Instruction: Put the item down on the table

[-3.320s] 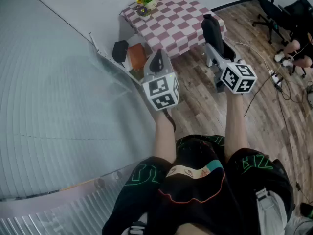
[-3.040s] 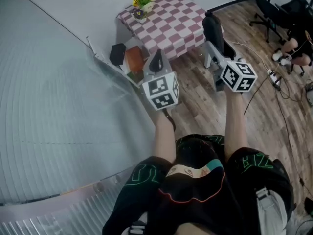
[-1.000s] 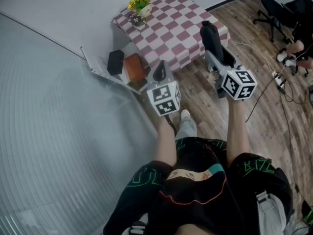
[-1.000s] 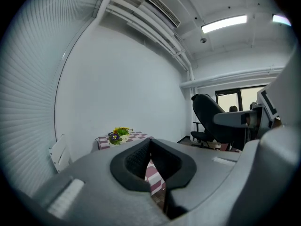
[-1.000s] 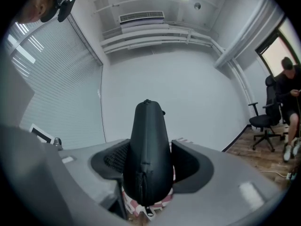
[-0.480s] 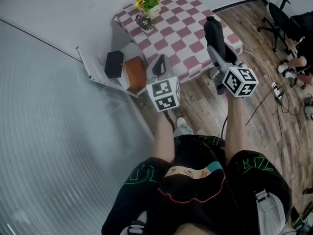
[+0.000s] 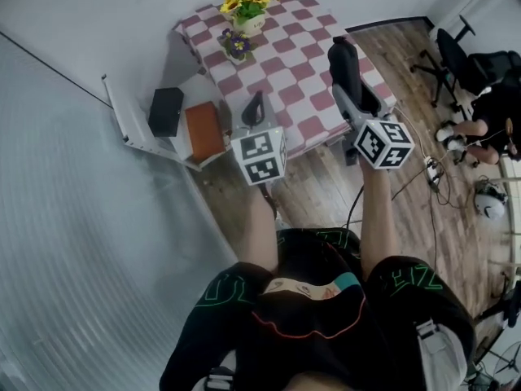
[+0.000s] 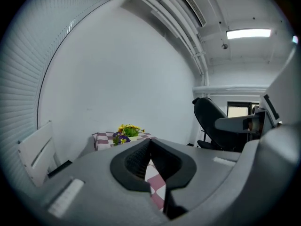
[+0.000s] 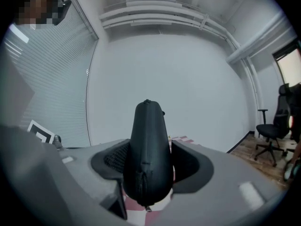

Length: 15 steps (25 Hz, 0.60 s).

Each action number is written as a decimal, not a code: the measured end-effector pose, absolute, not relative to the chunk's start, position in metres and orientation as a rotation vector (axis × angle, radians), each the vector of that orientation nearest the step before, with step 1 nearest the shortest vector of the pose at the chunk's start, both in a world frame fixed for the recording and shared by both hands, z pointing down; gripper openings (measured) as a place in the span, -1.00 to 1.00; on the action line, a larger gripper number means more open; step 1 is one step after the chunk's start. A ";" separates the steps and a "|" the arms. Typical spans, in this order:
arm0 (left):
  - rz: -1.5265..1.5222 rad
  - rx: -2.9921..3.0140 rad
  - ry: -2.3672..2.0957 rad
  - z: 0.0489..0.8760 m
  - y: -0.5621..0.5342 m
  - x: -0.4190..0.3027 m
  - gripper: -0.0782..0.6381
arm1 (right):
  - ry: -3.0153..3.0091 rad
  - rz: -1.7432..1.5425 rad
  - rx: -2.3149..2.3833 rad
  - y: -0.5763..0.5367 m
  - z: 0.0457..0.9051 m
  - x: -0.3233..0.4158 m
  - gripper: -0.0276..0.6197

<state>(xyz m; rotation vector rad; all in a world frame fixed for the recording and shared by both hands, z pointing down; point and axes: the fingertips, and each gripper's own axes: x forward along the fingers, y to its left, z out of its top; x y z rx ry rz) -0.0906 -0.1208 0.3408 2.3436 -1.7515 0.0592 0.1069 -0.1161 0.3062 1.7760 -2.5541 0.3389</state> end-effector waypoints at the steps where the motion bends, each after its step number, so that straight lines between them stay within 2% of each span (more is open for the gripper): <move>1: 0.049 2.348 -1.740 0.341 -0.125 -0.087 -0.76 | -2.544 0.331 1.774 -0.118 0.305 0.108 -0.09; 15: -0.061 2.338 -1.698 0.337 -0.154 -0.084 -0.76 | -2.549 0.312 1.730 -0.138 0.296 0.089 -0.09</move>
